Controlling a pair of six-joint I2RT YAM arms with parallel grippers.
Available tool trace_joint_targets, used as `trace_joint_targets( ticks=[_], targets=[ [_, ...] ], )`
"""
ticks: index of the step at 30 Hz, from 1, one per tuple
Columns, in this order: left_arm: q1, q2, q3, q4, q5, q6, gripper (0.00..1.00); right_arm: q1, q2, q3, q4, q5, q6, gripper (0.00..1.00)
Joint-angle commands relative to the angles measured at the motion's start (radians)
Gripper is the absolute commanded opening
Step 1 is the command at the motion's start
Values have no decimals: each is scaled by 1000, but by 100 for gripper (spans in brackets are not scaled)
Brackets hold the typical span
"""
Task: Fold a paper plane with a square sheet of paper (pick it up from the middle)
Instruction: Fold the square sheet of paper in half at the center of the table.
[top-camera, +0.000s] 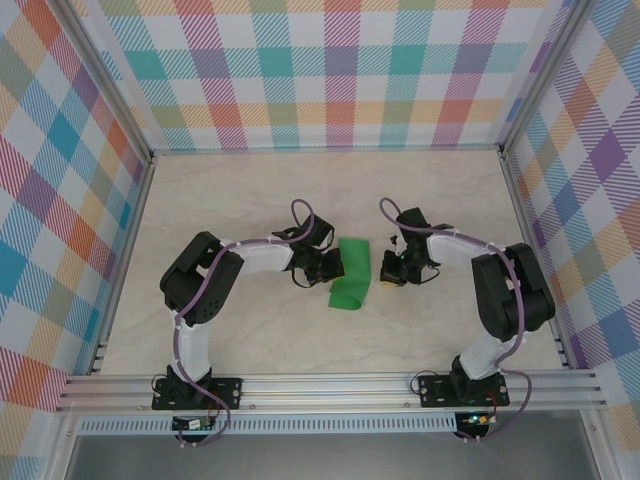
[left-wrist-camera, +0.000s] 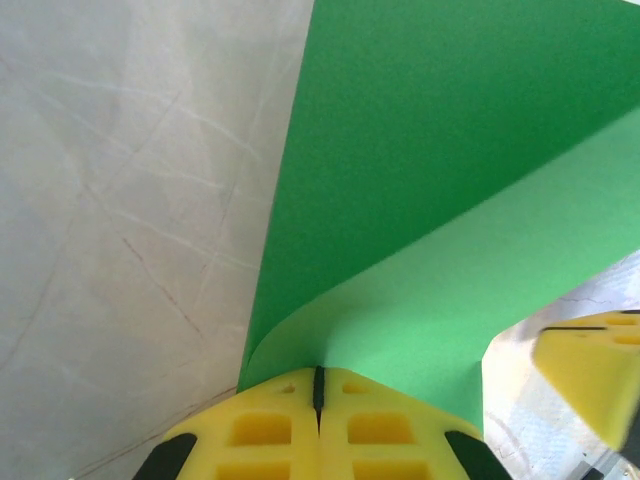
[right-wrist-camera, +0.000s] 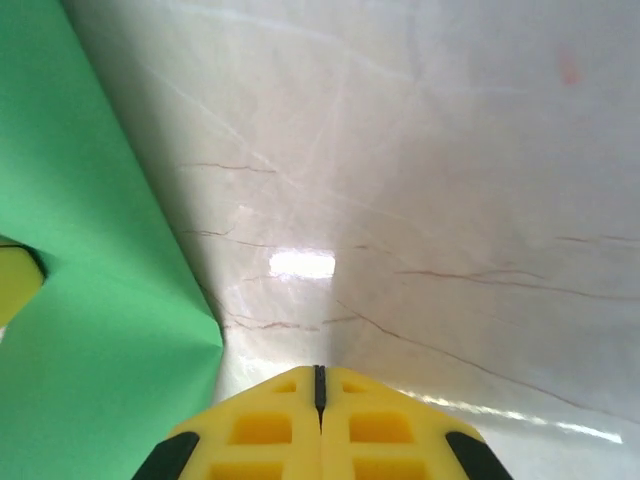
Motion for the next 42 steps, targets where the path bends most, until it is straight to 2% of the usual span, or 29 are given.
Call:
trace_joint_targets(
  ticks=[1,5,11,22,34,38,42],
  targets=[
    [-9,135,-96,-249,-123,-8,0,3,-82,12,42,-67,-12,0],
    [-9,133,-92,-251,-122,-5,0,35,-29,56,114,-184,8,0],
    [-9,135,-84,-260,-122,-3,0,77,122,151,149,-249,3,0],
    [-9,146,-85,-285,-125,0,0,36,198,105,185,-192,-69,0],
    [-9,149,-109,-280,-127,-3,0,-123,87,3,196,-123,-52,0],
    [-9,150,-106,-273,-123,-3,0,-115,14,7,227,-150,-11,0],
    [-8,152,-100,-273,-122,-2,0,-34,13,36,260,-194,6,0]
  ],
)
